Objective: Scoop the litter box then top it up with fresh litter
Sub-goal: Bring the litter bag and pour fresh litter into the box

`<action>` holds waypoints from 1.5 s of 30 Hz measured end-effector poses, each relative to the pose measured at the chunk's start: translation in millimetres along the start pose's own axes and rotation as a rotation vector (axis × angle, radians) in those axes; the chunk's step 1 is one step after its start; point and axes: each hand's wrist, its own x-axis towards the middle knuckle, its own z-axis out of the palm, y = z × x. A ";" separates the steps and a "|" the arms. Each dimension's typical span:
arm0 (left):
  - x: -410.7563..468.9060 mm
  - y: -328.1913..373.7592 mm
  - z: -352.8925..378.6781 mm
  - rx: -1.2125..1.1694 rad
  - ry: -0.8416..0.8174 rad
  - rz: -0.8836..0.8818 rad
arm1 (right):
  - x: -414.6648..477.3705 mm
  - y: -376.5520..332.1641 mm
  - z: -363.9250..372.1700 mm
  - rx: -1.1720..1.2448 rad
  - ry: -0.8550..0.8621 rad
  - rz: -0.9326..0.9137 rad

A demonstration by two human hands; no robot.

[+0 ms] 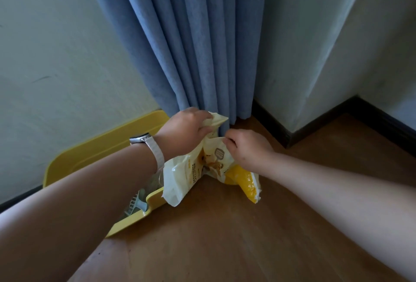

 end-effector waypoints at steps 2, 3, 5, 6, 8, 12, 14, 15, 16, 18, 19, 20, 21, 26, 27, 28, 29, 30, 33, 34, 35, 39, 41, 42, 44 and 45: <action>-4.5 -0.1 -5.4 0.115 -0.053 -0.032 | -0.9 4.9 -2.0 0.001 0.024 0.028; -6.3 0.1 -7.5 0.195 -0.082 -0.057 | -1.4 7.9 -3.9 -0.003 0.039 0.044; -8.5 -1.0 -11.1 0.265 -0.142 -0.109 | -2.4 15.3 -8.0 -0.007 0.078 0.083; -9.3 -3.0 -11.7 0.241 -0.172 -0.138 | -3.2 19.7 -10.0 -0.005 0.095 0.103; -11.0 -6.6 -12.1 0.154 -0.204 -0.203 | -5.8 28.4 -13.0 -0.001 0.121 0.135; -11.8 -16.7 -8.4 -0.002 -0.127 -0.401 | -13.1 41.4 -20.0 -0.018 0.143 0.170; -9.6 -25.5 -9.2 -0.007 -0.107 -0.443 | -15.6 48.5 -24.5 -0.037 0.147 0.204; -8.9 -29.2 -11.0 -0.014 -0.099 -0.451 | -16.9 53.5 -26.7 -0.049 0.153 0.232; -8.5 -32.0 -13.4 -0.028 -0.089 -0.457 | -18.5 58.6 -29.4 -0.063 0.157 0.263; -7.8 -33.7 -19.5 -0.065 -0.071 -0.460 | -23.3 68.2 -35.1 -0.072 0.155 0.323; -7.2 -32.4 -22.7 -0.086 -0.068 -0.455 | -25.7 71.9 -37.6 -0.063 0.157 0.343; -6.5 -29.2 -26.3 -0.102 -0.070 -0.447 | -27.3 72.9 -40.0 -0.055 0.156 0.360; -5.4 -24.9 -29.4 -0.113 -0.075 -0.435 | -27.3 72.6 -41.4 -0.050 0.158 0.369; 1.7 7.3 -46.8 -0.171 -0.072 -0.331 | -22.9 37.6 -44.4 -0.118 0.174 0.135; 2.4 13.7 -50.2 -0.172 -0.076 -0.305 | -21.5 29.4 -47.0 -0.127 0.219 0.064; 2.7 19.5 -53.7 -0.169 -0.084 -0.278 | -19.6 22.0 -51.0 -0.143 0.256 0.003; 2.8 24.6 -57.5 -0.166 -0.094 -0.255 | -17.1 16.3 -56.2 -0.180 0.286 -0.052; 2.5 28.8 -61.4 -0.165 -0.105 -0.233 | -13.6 11.5 -61.5 -0.234 0.302 -0.105; 1.2 34.6 -74.5 -0.146 -0.145 -0.197 | -2.9 -1.7 -75.1 -0.330 0.354 -0.271; 0.6 34.8 -79.0 -0.140 -0.146 -0.201 | -0.4 -6.1 -78.2 -0.296 0.364 -0.286; -0.4 34.2 -82.9 -0.140 -0.143 -0.213 | 0.9 -10.5 -81.7 -0.230 0.365 -0.271; -12.5 28.2 -98.2 -0.258 -0.163 -0.270 | 0.8 -13.8 -88.8 0.011 0.310 -0.172; -23.9 24.4 -104.3 -0.364 -0.236 -0.241 | -1.1 -11.3 -88.2 0.057 0.283 -0.118; -30.3 21.3 -104.7 -0.358 -0.274 -0.222 | -1.8 -9.9 -88.0 0.081 0.279 -0.077; -40.9 12.0 -97.9 -0.240 -0.327 -0.234 | -1.4 -6.4 -90.8 0.152 0.281 0.006; -45.0 6.9 -91.9 -0.169 -0.331 -0.260 | -1.1 -4.3 -93.3 0.192 0.286 0.033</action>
